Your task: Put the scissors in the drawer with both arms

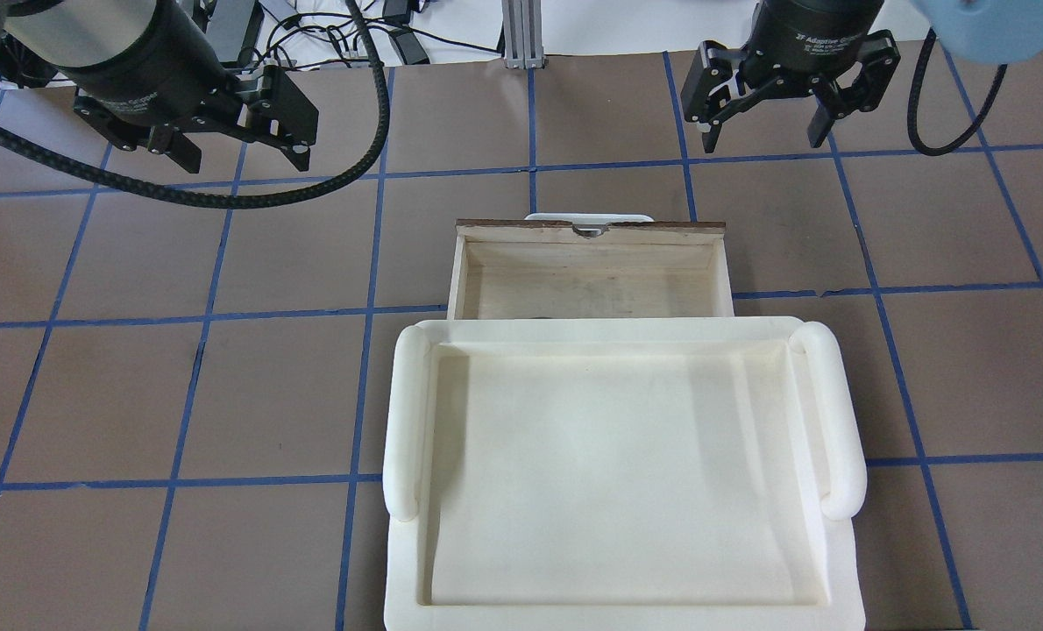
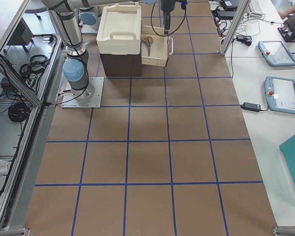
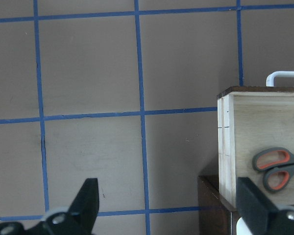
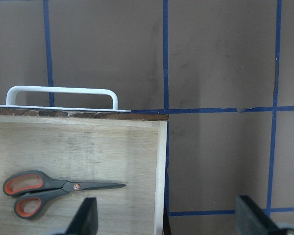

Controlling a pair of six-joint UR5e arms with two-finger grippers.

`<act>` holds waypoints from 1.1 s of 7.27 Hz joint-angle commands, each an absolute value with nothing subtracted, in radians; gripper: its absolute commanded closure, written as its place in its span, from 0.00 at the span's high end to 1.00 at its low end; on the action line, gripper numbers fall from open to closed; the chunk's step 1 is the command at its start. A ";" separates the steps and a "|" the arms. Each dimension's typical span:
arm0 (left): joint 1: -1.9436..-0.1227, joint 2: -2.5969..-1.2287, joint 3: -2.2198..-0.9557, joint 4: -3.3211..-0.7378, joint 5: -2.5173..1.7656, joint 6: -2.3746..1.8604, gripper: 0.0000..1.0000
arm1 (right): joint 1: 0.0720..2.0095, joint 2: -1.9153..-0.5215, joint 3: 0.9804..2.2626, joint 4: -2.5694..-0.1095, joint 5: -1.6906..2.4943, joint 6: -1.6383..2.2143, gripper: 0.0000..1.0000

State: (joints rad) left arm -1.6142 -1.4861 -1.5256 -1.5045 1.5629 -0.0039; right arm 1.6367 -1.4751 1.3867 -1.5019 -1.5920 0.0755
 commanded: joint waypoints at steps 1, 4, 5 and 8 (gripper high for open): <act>-1.615 -1.485 -1.528 -1.505 1.568 -0.003 1.00 | 1.637 -1.474 1.387 -1.502 -1.595 0.068 1.00; -1.615 -1.479 -1.531 -1.506 1.571 -0.003 1.00 | 1.603 -1.474 1.387 -1.502 -1.594 0.066 1.00; -1.615 -1.479 -1.531 -1.506 1.571 -0.003 1.00 | 1.601 -1.474 1.388 -1.500 -1.595 0.067 1.00; -1.615 -1.479 -1.532 -1.508 1.571 -0.003 1.00 | 1.601 -1.476 1.387 -1.497 -1.595 0.067 1.00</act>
State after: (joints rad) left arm -1.6149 -1.4789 -1.5314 -1.5061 1.5708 -0.0031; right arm 1.6020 -1.4746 1.3869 -1.4996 -1.5953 0.0674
